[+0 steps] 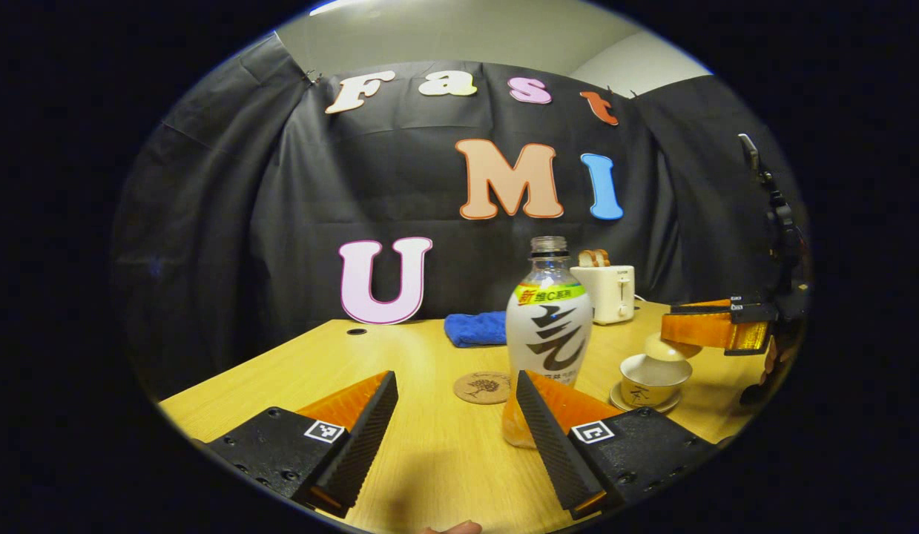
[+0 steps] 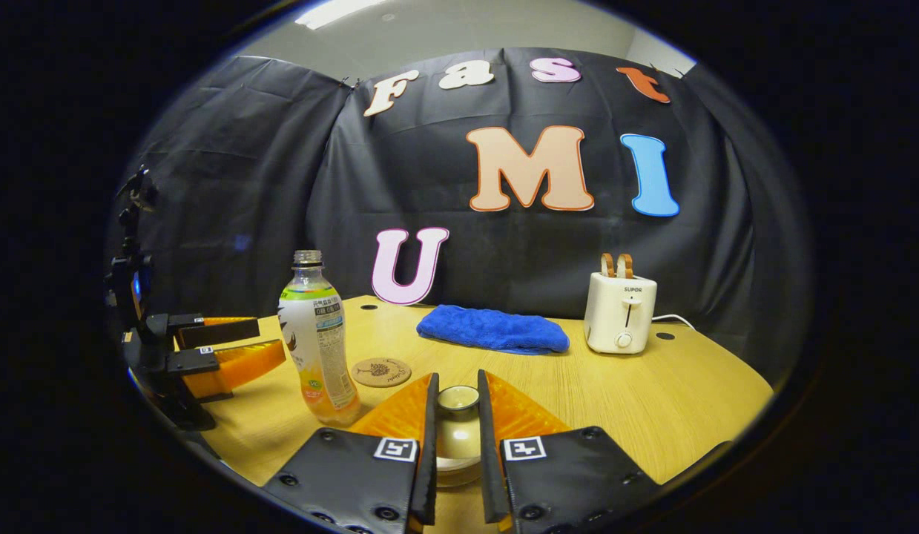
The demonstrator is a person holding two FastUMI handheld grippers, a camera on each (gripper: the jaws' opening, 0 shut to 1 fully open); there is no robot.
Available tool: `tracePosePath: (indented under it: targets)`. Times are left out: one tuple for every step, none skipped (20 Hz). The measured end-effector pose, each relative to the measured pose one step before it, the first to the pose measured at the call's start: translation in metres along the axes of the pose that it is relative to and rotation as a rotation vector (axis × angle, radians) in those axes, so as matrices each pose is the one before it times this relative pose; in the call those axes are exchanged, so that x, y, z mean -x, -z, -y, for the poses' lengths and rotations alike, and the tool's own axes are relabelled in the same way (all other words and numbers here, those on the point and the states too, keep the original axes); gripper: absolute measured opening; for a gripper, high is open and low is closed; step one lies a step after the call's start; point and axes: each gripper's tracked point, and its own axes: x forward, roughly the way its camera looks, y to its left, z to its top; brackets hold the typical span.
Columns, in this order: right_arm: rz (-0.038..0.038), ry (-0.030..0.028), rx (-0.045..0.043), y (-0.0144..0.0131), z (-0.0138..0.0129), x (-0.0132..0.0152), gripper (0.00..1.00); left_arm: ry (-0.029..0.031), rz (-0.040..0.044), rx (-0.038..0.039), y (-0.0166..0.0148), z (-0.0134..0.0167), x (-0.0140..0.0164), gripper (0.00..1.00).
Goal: Open the teacup lid with one hand, grasp the water bottle and pour water into the teacup with the other hand; after pouring, place the water bottle on the coaster and then close the teacup lid.
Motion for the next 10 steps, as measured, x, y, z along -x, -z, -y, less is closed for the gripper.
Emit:
tracePosePath:
  targets:
    - [0.00323, 0.00237, -0.01123, -0.00163, 0.00322, 0.00186, 0.28, 0.01492, 0.00132, -0.00366, -0.00205, 0.00398, 0.00268, 0.95]
    - [0.00338, 0.00245, -0.00631, -0.00145, 0.00257, 0.00256, 0.27, 0.01500, 0.00223, -0.00250, -0.00181, 0.00450, 0.00051, 0.95]
    - [0.00449, 0.00367, -0.00330, -0.00208, 0.00258, 0.00142, 0.28, 0.01437, 0.00120, -0.00177, -0.00228, 0.00418, 0.00101, 0.94]
    - [0.00543, 0.00168, -0.00053, -0.00170, 0.00256, 0.00256, 0.29, 0.01669, 0.00223, 0.00201, -0.00048, 0.00550, 0.00039, 0.94]
    - [0.00577, 0.00306, -0.00077, -0.00240, 0.00218, 0.00179, 0.29, 0.01619, -0.00092, 0.00377, 0.00033, 0.00449, -0.00046, 0.94]
    - [0.00667, 0.00176, -0.00191, -0.00174, 0.00171, 0.00079, 0.29, 0.01451, -0.00535, 0.00833, 0.00117, 0.00499, -0.00140, 0.94]
    - [0.00608, 0.00139, -0.00419, -0.00245, 0.00172, 0.00149, 0.27, 0.01228, -0.00667, 0.00699, 0.00100, 0.00397, -0.00167, 0.94]
    - [0.00432, 0.00084, -0.00561, -0.00209, 0.00194, 0.00204, 0.29, 0.01027, -0.00808, 0.00811, 0.00223, 0.00377, -0.00264, 0.94]
    - [0.00533, 0.00021, -0.00581, -0.00162, 0.00192, 0.00084, 0.28, 0.00464, -0.01177, 0.00753, 0.00289, 0.00155, -0.00230, 0.94]
    - [0.00341, 0.00154, -0.00305, -0.00101, 0.00218, 0.00203, 0.27, 0.00418, -0.00905, 0.01027, 0.00272, 0.00103, -0.00264, 0.94]
